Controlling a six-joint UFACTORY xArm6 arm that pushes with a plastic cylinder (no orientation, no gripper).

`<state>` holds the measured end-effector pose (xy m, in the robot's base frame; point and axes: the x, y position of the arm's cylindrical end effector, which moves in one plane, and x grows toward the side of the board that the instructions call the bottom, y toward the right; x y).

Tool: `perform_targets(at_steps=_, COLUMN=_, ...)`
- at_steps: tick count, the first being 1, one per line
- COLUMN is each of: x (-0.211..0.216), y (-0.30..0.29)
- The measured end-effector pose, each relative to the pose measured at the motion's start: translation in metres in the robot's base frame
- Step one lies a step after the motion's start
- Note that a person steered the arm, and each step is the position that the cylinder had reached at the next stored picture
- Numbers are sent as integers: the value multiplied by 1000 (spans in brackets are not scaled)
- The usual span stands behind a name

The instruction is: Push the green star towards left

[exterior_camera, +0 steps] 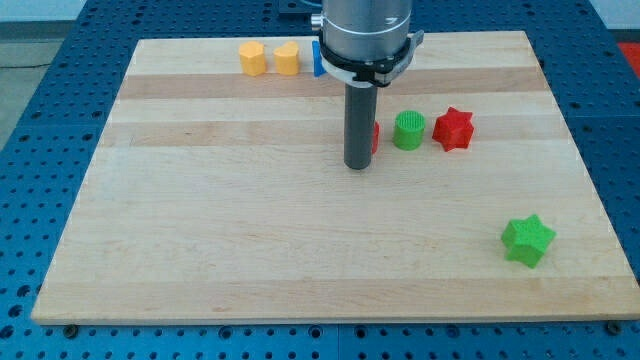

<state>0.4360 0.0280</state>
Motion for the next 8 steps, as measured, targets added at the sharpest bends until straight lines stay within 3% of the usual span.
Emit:
perform_targets(at_steps=5, x=-6, y=0)
perform_targets(at_steps=6, x=10, y=39)
perform_targets(at_steps=8, x=23, y=208)
